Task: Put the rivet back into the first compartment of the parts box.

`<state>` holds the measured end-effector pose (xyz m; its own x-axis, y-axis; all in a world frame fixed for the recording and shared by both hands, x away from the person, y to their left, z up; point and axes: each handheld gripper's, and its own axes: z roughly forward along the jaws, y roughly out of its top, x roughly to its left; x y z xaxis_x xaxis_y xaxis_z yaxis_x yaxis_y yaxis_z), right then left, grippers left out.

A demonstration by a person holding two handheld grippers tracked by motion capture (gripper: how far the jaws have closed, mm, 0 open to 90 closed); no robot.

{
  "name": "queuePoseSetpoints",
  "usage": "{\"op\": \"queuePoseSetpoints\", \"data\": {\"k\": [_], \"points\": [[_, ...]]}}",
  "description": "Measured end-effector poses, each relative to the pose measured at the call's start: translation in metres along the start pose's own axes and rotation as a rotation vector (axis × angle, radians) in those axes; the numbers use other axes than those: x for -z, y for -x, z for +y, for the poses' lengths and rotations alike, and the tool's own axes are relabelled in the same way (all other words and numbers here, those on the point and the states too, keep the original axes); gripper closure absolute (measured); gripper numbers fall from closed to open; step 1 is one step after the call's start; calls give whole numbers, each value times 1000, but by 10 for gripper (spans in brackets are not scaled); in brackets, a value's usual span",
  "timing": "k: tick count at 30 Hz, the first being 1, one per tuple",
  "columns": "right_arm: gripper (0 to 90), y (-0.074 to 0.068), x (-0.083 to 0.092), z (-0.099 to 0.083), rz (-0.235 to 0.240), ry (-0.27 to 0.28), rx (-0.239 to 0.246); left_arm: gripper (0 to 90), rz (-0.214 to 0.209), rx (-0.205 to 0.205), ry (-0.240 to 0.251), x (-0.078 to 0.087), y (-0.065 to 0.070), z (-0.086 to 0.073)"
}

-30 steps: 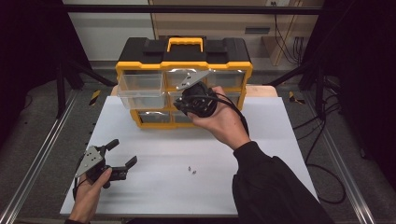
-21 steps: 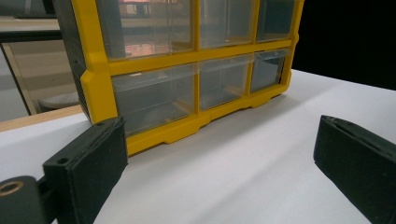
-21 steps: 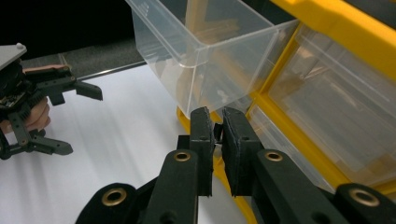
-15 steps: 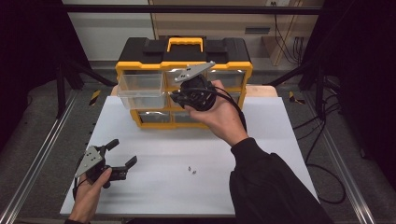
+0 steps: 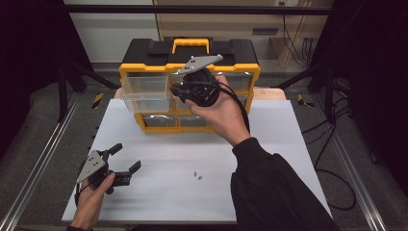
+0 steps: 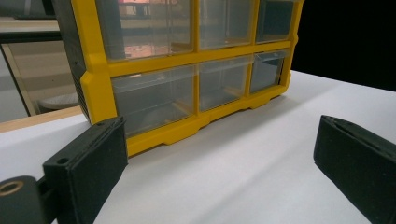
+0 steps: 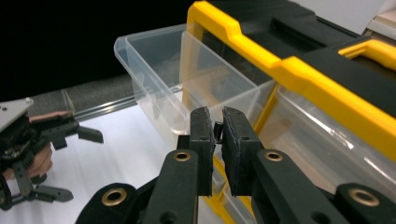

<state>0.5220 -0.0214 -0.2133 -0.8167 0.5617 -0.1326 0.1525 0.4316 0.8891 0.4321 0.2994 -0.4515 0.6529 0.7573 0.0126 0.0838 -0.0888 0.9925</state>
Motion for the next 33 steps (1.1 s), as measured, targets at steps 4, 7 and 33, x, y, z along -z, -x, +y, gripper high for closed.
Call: {"op": "queuePoseSetpoints", "data": {"k": [4, 7, 33], "points": [[826, 0, -3, 5, 5, 18, -9, 29, -1, -1, 0, 0, 0, 0], [826, -1, -6, 8, 7, 22, -12, 29, 0, 0, 0, 0, 0, 0], [685, -6, -32, 26, 4, 31, -34, 30, -6, 3, 3, 0, 0, 0]]}}
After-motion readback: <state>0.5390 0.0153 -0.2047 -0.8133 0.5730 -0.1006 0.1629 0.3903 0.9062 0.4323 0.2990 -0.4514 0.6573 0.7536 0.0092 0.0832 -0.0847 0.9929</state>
